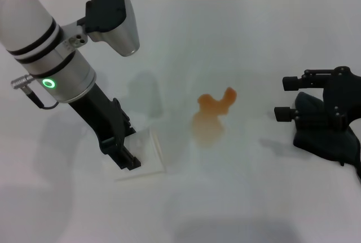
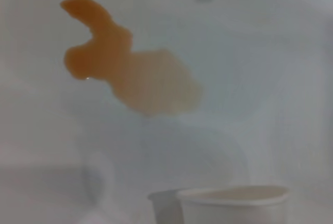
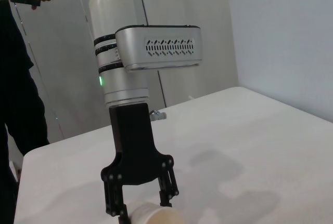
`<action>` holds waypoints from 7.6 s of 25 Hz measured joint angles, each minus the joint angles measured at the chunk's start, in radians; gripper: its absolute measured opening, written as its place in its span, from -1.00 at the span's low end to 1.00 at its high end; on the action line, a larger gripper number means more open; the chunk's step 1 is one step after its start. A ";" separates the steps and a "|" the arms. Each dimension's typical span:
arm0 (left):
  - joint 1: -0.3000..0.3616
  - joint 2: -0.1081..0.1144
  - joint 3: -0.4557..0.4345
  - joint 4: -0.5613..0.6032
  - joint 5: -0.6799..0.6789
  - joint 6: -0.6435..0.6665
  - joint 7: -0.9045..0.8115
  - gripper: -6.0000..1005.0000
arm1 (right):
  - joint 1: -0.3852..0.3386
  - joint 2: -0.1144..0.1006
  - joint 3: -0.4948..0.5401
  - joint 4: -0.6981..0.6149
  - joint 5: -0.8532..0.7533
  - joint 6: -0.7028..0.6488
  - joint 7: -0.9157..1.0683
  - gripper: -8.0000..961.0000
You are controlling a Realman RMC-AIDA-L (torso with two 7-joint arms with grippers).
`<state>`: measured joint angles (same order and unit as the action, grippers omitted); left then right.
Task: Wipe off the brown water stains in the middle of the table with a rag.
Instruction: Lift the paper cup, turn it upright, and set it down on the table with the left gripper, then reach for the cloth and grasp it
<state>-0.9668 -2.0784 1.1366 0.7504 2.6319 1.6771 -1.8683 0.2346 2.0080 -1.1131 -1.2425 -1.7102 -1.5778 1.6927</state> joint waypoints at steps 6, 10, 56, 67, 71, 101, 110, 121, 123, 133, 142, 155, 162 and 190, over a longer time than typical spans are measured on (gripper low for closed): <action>0.001 0.000 -0.006 0.015 -0.001 0.007 -0.009 0.33 | 0.000 0.000 -0.001 -0.002 0.000 -0.003 0.000 0.44; 0.030 0.000 -0.010 0.074 -0.012 0.008 -0.018 0.29 | 0.000 0.000 0.000 -0.005 0.001 -0.003 0.001 0.44; 0.436 -0.001 -0.224 -0.179 -1.030 -0.534 0.817 0.11 | 0.014 0.000 0.004 0.037 0.033 0.081 -0.067 0.44; 0.404 -0.003 -0.222 -0.328 -1.055 -0.567 0.952 0.11 | 0.014 0.000 0.004 0.039 0.031 0.097 -0.088 0.44; 0.404 -0.006 -0.222 -0.363 -1.056 -0.576 0.985 0.11 | 0.014 0.000 0.003 0.039 0.031 0.098 -0.095 0.44; 0.429 -0.006 -0.178 -0.396 -1.049 -0.579 1.014 0.13 | 0.011 0.000 -0.027 0.025 0.030 0.098 -0.093 0.44; 0.468 -0.003 -0.089 -0.351 -1.044 -0.571 0.961 0.27 | 0.007 0.000 -0.027 0.025 0.030 0.096 -0.092 0.44; 0.603 -0.008 -0.036 -0.215 -1.053 -0.548 0.878 0.71 | 0.005 0.000 -0.038 0.024 0.031 0.089 -0.094 0.44; 0.637 -0.008 -0.036 -0.161 -1.055 -0.540 0.850 0.76 | 0.005 0.000 -0.039 0.024 0.035 0.086 -0.093 0.44; 0.755 -0.004 -0.042 0.116 -1.226 -0.395 0.759 0.76 | 0.001 0.000 -0.064 0.024 0.096 0.074 -0.086 0.44; 0.735 0.001 -0.078 0.225 -1.315 -0.390 0.670 0.76 | 0.000 -0.001 -0.056 0.031 0.170 0.067 -0.083 0.44; 0.609 0.088 -0.152 0.277 -1.077 -0.337 0.413 0.75 | 0.010 -0.001 -0.060 0.033 0.181 0.074 -0.055 0.44; 0.538 0.136 -0.205 0.272 -0.911 -0.155 0.336 0.75 | 0.016 0.000 -0.076 0.033 0.179 0.095 -0.034 0.44; 0.519 0.144 -0.259 0.345 -0.833 0.089 0.173 0.75 | 0.081 -0.006 0.055 -0.143 -0.401 0.004 0.385 0.44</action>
<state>-0.4482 -1.9348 0.8778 1.0952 1.7985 1.7662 -1.6951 0.3152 2.0025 -1.0579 -1.3855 -2.1109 -1.5737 2.0774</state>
